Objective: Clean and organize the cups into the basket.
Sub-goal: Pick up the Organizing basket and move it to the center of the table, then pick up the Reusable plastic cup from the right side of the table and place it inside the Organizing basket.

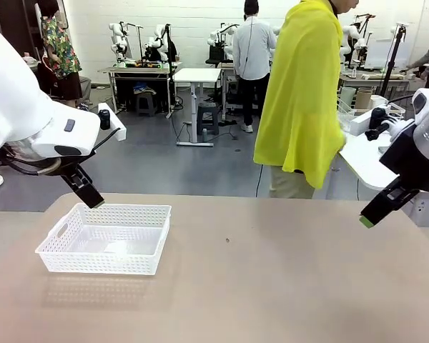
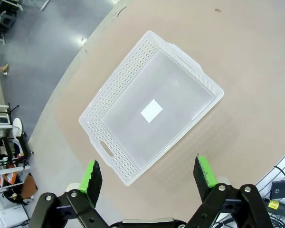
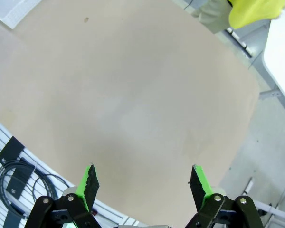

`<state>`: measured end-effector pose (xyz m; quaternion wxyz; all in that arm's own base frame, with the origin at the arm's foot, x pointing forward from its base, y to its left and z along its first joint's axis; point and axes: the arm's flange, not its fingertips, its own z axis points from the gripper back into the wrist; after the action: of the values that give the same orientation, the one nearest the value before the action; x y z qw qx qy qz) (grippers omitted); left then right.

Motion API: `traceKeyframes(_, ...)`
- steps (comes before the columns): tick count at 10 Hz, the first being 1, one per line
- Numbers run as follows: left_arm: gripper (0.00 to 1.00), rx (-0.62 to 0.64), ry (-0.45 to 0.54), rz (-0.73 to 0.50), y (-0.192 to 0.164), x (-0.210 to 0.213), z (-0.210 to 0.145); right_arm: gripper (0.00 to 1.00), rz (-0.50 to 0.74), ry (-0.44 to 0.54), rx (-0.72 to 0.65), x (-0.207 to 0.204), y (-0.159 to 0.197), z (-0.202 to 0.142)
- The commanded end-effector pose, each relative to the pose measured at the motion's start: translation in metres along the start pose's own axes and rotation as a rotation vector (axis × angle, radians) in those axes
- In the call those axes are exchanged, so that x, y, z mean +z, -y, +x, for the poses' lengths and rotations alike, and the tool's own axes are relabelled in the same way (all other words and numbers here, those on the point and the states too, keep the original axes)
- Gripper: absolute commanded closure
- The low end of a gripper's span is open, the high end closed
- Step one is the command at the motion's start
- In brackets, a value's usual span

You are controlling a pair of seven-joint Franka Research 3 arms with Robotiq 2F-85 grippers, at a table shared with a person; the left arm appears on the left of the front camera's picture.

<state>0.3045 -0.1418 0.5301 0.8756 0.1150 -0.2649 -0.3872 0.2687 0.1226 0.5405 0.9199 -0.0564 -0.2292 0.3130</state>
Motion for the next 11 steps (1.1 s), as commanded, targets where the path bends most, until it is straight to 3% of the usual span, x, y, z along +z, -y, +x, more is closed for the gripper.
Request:
traceKeyframes(1, 0.00, 0.021, -0.010, -0.012, -0.005, -0.009, -0.001, 0.00, 0.029, 0.010, -0.001, -0.018, 0.004, 0.010)
traceKeyframes(2, 0.00, 0.000, 0.000, 0.000, 0.000, 0.000, 0.000, 0.00, 0.000, 0.000, 0.000, 0.000, 0.000, 0.000)
traceKeyframes(3, 0.00, 0.236, 0.055, -0.268, -0.031, -0.001, -0.005, 0.00, 0.332, 0.118, -0.204, -0.009, 0.027, -0.009)
traceKeyframes(4, 0.00, 0.415, 0.118, -0.511, -0.060, 0.007, -0.014, 0.00, 0.484, 0.181, -0.363, -0.014, 0.058, -0.026)
traceKeyframes(6, 0.00, 0.637, 0.197, -0.813, -0.108, 0.014, -0.036, 0.00, 0.731, 0.268, -0.599, -0.026, 0.108, -0.062)
traceKeyframes(8, 0.00, 0.772, 0.212, -0.971, -0.147, 0.011, -0.063, 0.00, 0.863, 0.300, -0.739, -0.039, 0.144, -0.098)
traceKeyframes(10, 0.00, 0.925, 0.229, -0.987, -0.184, 0.001, -0.104, 0.00, 0.964, 0.307, -0.848, -0.052, 0.178, -0.134)
traceKeyframes(11, 0.00, 0.986, 0.225, -0.986, -0.199, -0.006, -0.130, 0.00, 0.967, 0.263, -0.837, -0.058, 0.194, -0.154)
